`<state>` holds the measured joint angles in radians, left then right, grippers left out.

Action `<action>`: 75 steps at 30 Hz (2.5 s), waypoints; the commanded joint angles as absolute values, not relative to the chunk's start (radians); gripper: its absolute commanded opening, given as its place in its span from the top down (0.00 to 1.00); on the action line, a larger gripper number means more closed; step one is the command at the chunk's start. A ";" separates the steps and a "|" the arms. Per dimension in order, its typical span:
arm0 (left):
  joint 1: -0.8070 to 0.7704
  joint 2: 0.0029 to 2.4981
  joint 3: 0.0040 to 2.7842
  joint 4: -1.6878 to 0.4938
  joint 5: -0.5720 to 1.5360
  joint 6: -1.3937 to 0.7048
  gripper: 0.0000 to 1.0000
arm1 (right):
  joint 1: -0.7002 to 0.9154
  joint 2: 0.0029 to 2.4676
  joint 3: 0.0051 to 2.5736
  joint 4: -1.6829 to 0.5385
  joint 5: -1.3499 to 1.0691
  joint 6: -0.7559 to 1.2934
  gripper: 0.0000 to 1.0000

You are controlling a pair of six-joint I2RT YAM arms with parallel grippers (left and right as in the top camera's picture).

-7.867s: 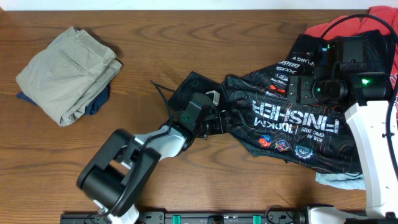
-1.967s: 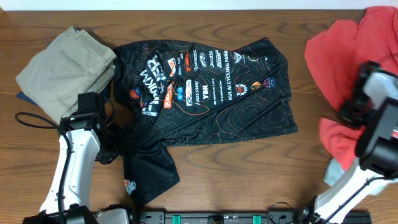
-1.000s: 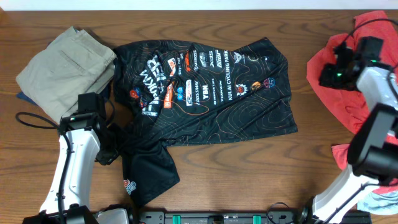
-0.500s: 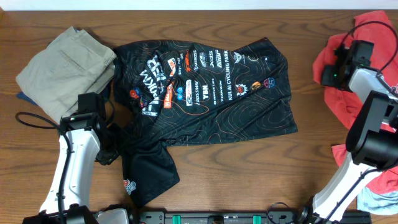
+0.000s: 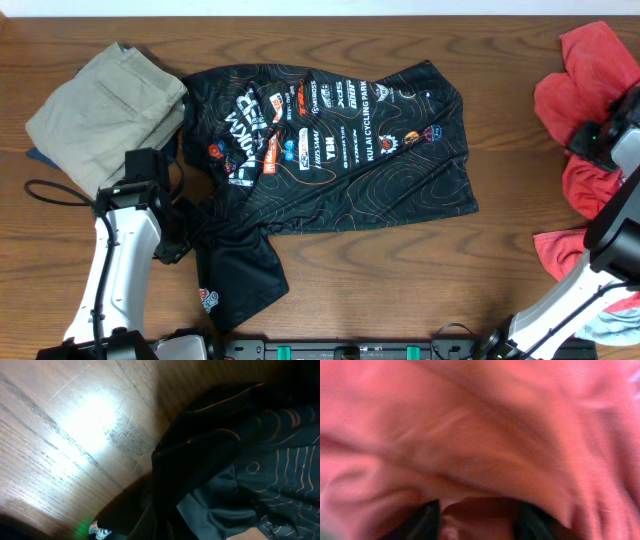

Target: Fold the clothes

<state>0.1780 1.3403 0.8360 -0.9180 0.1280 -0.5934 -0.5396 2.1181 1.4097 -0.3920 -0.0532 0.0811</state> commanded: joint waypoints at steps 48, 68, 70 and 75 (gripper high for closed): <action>0.177 1.333 0.857 -0.950 0.257 -0.426 0.94 | -0.093 1.853 1.135 -0.916 -0.321 0.144 0.99; 0.178 1.035 1.521 -1.182 0.378 -0.290 0.94 | -0.262 1.361 1.717 -1.284 -0.321 0.062 0.99; 0.178 1.015 1.586 -1.182 0.378 -0.293 0.94 | -0.273 1.310 1.770 -1.283 -0.316 0.062 0.99; 0.178 0.981 1.742 -1.182 0.378 -0.319 0.94 | -0.299 1.218 1.890 -1.284 -0.237 0.081 0.99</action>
